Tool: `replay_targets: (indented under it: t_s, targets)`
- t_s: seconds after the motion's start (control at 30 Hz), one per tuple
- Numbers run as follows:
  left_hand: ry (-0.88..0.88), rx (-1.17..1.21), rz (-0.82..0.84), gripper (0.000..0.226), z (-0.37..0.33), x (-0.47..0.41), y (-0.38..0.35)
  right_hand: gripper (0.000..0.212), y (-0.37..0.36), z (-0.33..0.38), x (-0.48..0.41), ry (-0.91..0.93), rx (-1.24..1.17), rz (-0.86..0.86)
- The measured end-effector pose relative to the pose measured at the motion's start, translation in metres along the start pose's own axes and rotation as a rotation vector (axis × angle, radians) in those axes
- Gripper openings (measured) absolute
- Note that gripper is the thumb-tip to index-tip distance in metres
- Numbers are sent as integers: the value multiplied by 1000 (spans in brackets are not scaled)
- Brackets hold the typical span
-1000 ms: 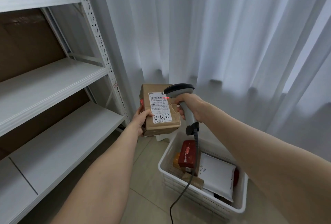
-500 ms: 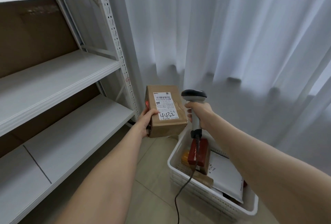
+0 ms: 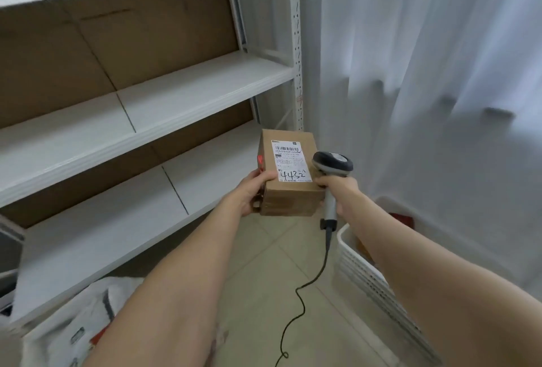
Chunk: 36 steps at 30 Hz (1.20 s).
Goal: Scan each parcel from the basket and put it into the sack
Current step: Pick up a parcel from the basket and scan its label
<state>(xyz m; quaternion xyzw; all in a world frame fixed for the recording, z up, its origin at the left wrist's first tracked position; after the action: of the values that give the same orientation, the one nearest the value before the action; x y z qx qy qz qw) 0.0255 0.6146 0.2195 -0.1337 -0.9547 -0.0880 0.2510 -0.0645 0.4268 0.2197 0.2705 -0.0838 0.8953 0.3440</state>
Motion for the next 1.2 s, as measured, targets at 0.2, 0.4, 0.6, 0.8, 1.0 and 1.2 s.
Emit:
replay_targets:
  t_s: [0.2,0.4,0.6,0.8,1.0,1.2]
  targets:
    - [-33,92,-197,51,42,65,107,51,-70,-51,74,4,30,108]
    - [40,156,-349,68,94,119,210,35,-148,-87,138,35,86,230]
    - [114,204,-487,59,146,166,332,26,-253,-146,200,15,184,329]
    - [197,237,-536,59,209,190,459,24,-372,-219,254,-26,252,393]
    - [295,253,-555,51,278,181,563,22,-473,-308,287,-127,273,427]
    - [478,339,-521,23,353,149,592,28,-529,-364,275,-118,461,382]
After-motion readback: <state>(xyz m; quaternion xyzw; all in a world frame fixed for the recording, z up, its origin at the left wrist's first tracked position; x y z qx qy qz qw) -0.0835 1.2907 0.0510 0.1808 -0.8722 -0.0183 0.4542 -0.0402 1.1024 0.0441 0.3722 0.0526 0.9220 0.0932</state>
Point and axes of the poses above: each hand's wrist, its own x-axis away from the middle knuckle, its own y-axis out of the back of the hand, z = x × y, the point moved 9 cm from there along -x, towards the middle knuckle, and after that the axes turned 8 degrees about -z, right-handed, at the moved point
